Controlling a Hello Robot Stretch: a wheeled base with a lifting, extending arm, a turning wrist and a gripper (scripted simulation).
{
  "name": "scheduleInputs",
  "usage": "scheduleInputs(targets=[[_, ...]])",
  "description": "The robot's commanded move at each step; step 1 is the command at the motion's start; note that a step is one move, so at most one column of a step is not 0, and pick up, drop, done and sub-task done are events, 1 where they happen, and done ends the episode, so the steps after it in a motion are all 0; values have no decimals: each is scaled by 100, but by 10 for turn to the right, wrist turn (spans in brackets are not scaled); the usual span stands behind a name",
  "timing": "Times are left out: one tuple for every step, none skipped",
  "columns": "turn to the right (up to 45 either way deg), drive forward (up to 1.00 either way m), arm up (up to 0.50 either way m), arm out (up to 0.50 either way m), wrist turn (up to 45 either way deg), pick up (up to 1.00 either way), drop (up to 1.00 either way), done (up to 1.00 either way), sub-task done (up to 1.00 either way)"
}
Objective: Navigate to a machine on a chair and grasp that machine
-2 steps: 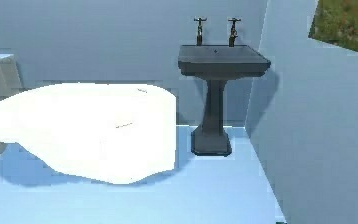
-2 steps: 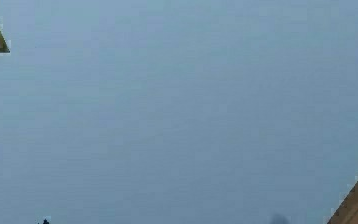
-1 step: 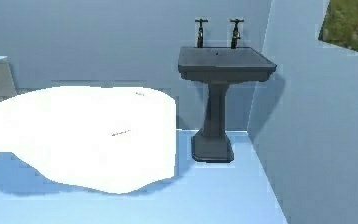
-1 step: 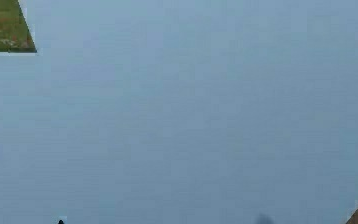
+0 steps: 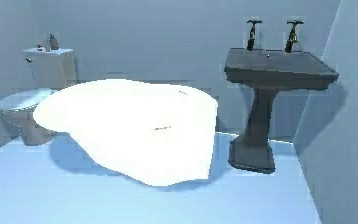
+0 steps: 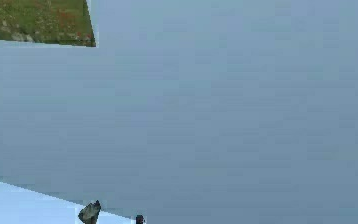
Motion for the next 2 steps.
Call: scheduleInputs(targets=[[0,20,0,0,0,0,0,0,0],[-450,0,0,0,0,0,0,0,0]])
